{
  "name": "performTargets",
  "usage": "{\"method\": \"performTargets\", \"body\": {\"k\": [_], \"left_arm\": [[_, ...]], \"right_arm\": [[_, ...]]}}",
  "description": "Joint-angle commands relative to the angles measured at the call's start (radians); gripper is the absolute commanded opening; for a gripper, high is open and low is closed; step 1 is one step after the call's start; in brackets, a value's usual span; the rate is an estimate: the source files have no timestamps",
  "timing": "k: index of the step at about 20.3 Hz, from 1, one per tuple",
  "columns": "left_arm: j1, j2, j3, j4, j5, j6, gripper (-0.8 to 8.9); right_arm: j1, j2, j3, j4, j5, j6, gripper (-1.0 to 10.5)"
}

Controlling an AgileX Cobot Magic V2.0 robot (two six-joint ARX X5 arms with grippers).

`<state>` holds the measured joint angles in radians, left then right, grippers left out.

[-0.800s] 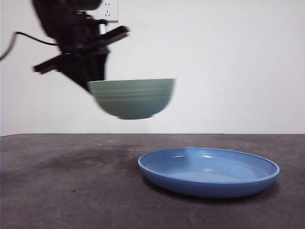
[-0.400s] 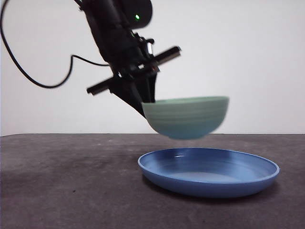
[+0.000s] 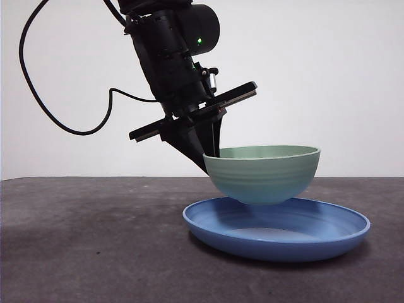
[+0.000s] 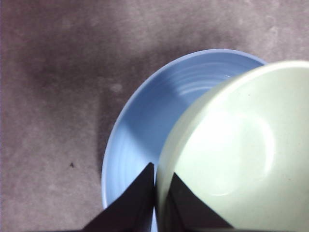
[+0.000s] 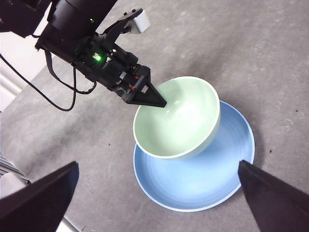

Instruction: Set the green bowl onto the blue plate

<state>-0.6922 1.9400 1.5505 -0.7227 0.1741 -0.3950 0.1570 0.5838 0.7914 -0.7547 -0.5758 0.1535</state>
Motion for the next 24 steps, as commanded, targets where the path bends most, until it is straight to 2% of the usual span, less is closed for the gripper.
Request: {"method": "performTargets", "body": {"k": [1,17,19,21,22,24], "left_arm": [[-0.013,0.031,0.026,0.005,-0.003,-0.014,0.18],[-0.015,0.089,0.026,-0.025,-0.008,0.035,0.29],[-0.015,0.088,0.026,-0.017,0.021,0.034,0.35],[-0.015,0.088,0.028,-0.005,0.069,0.019,1.17],[-0.015,0.088,0.03,-0.001,0.089,0.013,1.91],[-0.015,0.088,0.033,-0.011,0.088,0.014,3.0]], "right_arm": [[0.005,0.002,0.019,0.005,-0.003,-0.005,6.1],[0.005,0.002,0.019,0.005,-0.001,-0.004,6.0],[0.005,0.002,0.019,0.005,-0.001,-0.004,6.1],[0.005,0.002,0.019,0.005,-0.001,-0.004,6.0],[0.005,0.002,0.019,0.004,-0.001,-0.004,6.1],[0.005,0.002,0.019,0.003,-0.001,-0.004,6.1]]}}
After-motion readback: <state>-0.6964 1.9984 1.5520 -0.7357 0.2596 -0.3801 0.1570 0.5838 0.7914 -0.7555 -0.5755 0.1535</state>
